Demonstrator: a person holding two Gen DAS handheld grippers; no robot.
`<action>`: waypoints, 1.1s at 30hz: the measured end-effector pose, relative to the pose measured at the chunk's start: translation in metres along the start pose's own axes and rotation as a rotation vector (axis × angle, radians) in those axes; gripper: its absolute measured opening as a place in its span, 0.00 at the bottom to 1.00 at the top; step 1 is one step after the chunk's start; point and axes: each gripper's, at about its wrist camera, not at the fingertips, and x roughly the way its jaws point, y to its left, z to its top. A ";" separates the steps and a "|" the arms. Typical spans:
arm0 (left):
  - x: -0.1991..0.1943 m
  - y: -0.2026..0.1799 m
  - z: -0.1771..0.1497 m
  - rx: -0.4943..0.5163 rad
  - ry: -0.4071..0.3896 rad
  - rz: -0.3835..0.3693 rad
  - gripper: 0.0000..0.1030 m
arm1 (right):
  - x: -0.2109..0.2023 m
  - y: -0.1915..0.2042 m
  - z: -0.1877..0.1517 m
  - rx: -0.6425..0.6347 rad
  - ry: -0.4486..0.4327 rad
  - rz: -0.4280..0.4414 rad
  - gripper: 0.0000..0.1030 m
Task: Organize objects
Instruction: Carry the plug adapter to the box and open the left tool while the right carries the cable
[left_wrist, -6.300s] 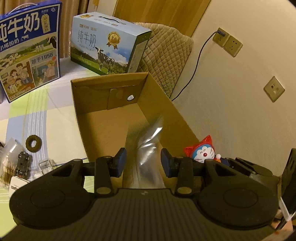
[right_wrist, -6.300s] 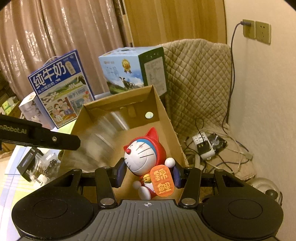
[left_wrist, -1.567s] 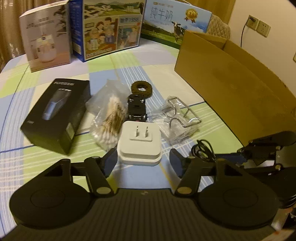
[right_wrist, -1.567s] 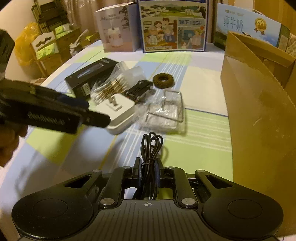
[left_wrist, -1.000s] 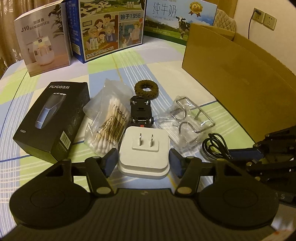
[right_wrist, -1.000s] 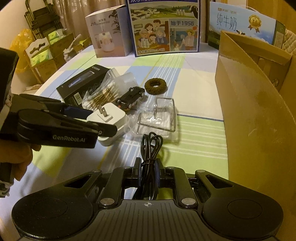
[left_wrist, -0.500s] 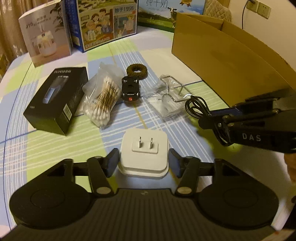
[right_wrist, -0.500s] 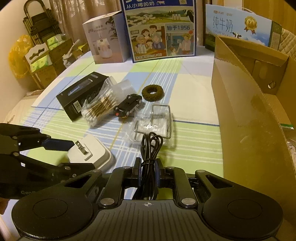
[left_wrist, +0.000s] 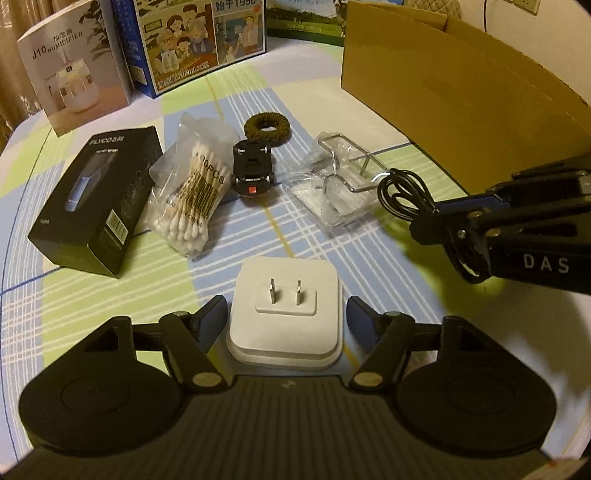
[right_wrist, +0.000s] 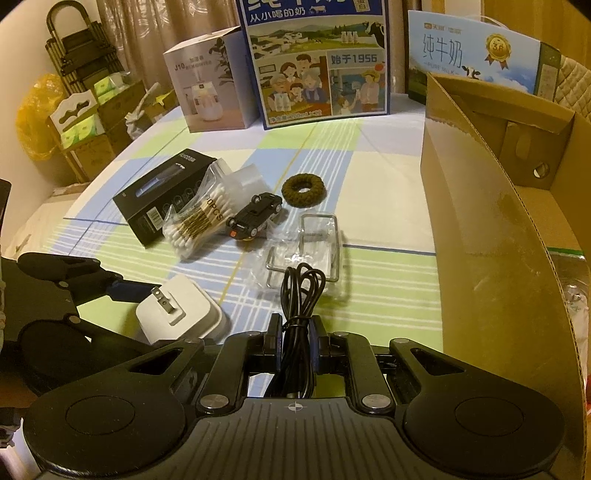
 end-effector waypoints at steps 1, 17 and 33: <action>0.001 0.000 0.000 -0.001 0.005 0.001 0.60 | 0.000 0.000 0.000 0.001 -0.001 0.000 0.11; -0.013 0.008 0.008 -0.081 -0.038 -0.002 0.59 | -0.004 0.001 0.002 0.004 -0.019 0.004 0.11; -0.060 -0.003 0.021 -0.119 -0.151 0.008 0.59 | -0.049 0.004 0.012 0.011 -0.150 0.010 0.11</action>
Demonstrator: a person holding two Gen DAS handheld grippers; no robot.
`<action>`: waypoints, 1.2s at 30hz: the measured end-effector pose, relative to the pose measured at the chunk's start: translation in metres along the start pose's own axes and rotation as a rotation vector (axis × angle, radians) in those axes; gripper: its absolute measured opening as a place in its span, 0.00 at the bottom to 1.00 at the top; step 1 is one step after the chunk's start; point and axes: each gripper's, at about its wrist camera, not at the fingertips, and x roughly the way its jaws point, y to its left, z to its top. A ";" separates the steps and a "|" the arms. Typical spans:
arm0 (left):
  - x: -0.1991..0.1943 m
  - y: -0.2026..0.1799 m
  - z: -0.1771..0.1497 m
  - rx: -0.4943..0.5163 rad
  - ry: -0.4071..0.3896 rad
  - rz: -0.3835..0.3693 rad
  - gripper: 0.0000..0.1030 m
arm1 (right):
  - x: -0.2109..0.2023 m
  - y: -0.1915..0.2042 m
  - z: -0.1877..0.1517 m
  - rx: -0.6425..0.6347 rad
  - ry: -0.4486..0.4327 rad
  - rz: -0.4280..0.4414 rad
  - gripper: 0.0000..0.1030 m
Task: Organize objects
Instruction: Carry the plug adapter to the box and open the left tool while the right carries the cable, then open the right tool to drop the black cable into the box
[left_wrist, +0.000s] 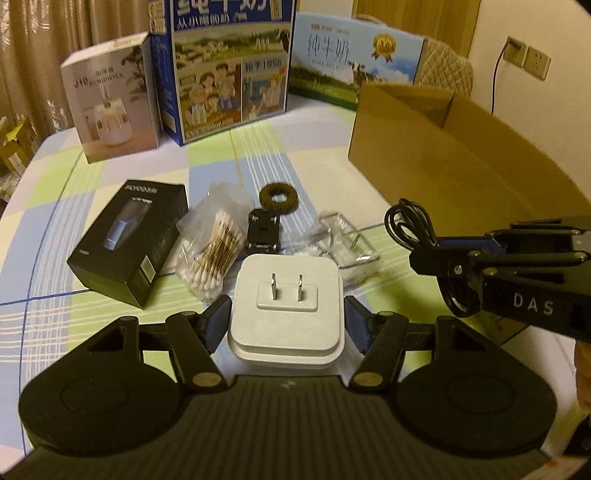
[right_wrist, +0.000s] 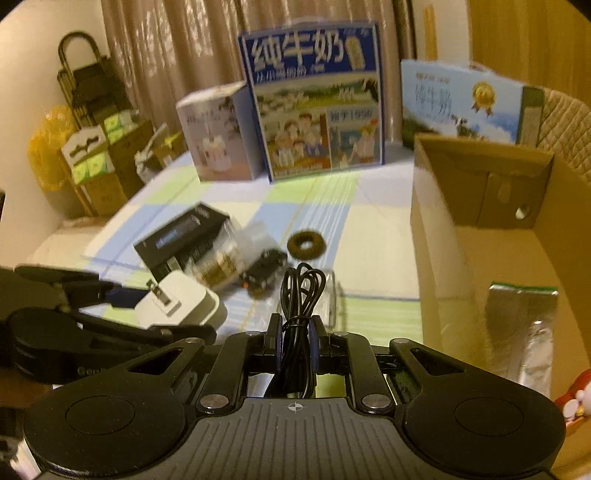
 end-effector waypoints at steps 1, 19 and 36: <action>-0.005 -0.003 0.000 0.001 -0.007 0.001 0.59 | -0.006 0.000 0.001 0.008 -0.012 0.000 0.11; -0.077 -0.135 0.068 0.083 -0.139 -0.145 0.59 | -0.167 -0.097 0.037 0.110 -0.133 -0.141 0.11; -0.040 -0.203 0.099 0.126 -0.116 -0.196 0.74 | -0.187 -0.159 0.027 0.210 -0.130 -0.193 0.11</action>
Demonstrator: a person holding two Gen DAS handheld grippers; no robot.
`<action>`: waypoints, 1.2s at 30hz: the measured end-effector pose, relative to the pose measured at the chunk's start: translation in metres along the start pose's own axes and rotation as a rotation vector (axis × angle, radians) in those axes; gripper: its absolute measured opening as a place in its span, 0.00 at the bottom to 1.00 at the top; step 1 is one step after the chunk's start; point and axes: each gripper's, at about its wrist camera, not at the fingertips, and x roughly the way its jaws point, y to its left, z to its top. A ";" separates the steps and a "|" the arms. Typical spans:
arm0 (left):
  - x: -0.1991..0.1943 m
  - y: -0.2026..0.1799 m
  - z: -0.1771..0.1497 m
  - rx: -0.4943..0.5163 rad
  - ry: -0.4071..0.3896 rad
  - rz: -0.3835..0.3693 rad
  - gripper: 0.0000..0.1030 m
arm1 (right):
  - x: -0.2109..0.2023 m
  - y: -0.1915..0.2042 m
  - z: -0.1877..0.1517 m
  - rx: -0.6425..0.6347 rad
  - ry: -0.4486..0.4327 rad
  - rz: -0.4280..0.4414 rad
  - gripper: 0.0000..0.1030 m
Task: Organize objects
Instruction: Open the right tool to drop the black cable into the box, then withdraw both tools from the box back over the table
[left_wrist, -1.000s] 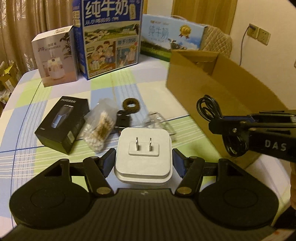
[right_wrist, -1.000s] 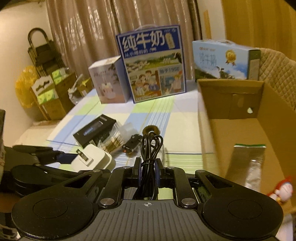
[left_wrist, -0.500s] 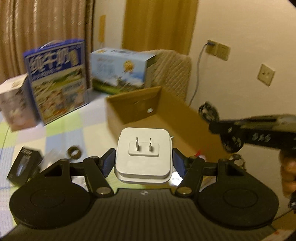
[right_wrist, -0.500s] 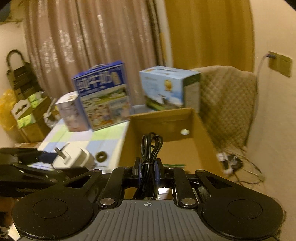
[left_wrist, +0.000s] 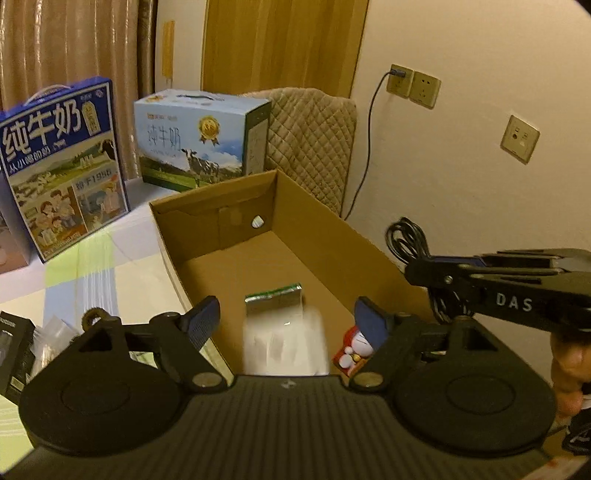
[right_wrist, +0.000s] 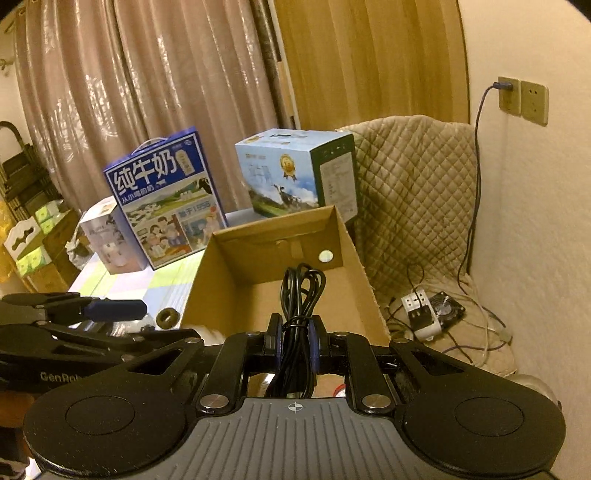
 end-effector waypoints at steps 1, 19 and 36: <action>-0.001 0.001 0.000 0.001 -0.003 0.009 0.74 | -0.001 -0.001 0.000 0.000 0.000 0.002 0.11; -0.044 0.037 -0.012 -0.022 -0.014 0.085 0.74 | 0.014 0.008 0.004 0.031 0.000 0.043 0.23; -0.118 0.086 -0.032 -0.072 -0.047 0.187 0.78 | -0.043 0.057 0.020 -0.019 -0.085 0.084 0.49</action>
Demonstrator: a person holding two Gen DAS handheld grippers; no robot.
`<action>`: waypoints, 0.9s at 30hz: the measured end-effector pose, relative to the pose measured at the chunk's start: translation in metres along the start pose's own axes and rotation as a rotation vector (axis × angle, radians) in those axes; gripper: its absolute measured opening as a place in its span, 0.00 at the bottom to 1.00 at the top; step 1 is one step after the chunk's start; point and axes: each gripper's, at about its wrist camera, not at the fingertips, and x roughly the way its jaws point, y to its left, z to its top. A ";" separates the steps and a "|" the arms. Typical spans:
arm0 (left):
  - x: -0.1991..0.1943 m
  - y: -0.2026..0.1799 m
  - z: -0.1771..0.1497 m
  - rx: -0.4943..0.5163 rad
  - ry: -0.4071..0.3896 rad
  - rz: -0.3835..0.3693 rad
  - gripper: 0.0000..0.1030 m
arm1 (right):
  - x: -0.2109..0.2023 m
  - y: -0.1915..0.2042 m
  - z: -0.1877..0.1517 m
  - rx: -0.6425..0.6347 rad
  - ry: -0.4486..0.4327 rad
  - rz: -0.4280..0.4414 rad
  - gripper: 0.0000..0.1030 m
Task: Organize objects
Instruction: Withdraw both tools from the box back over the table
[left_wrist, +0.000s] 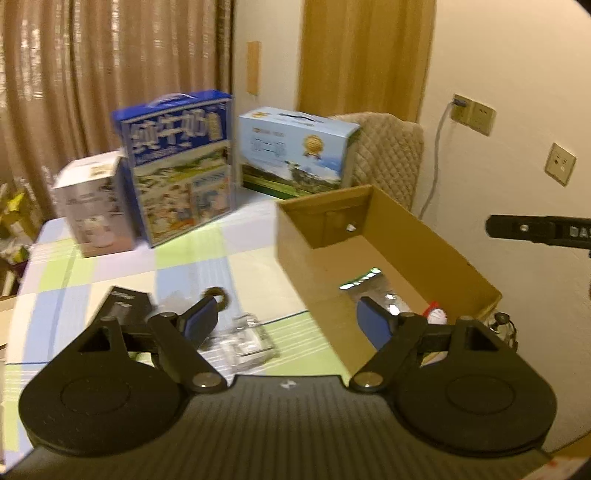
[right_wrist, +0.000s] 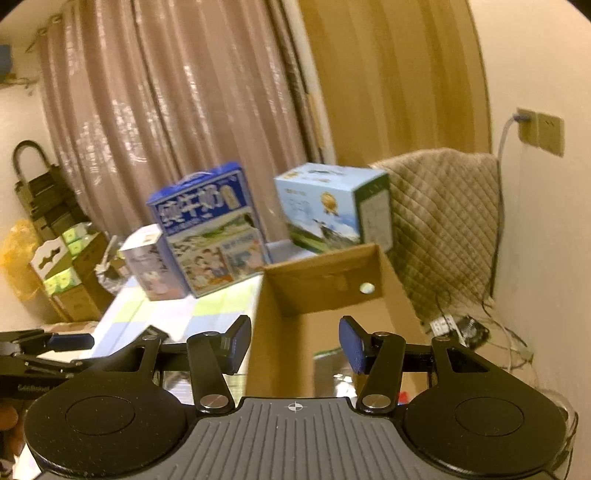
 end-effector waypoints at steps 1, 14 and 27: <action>-0.008 0.007 -0.001 -0.006 -0.003 0.010 0.79 | -0.003 0.008 0.000 -0.010 -0.004 0.010 0.49; -0.093 0.102 -0.038 -0.121 -0.023 0.171 0.83 | -0.005 0.102 -0.029 -0.096 0.023 0.124 0.49; -0.083 0.156 -0.086 -0.193 0.006 0.241 0.87 | 0.045 0.145 -0.077 -0.130 0.085 0.178 0.54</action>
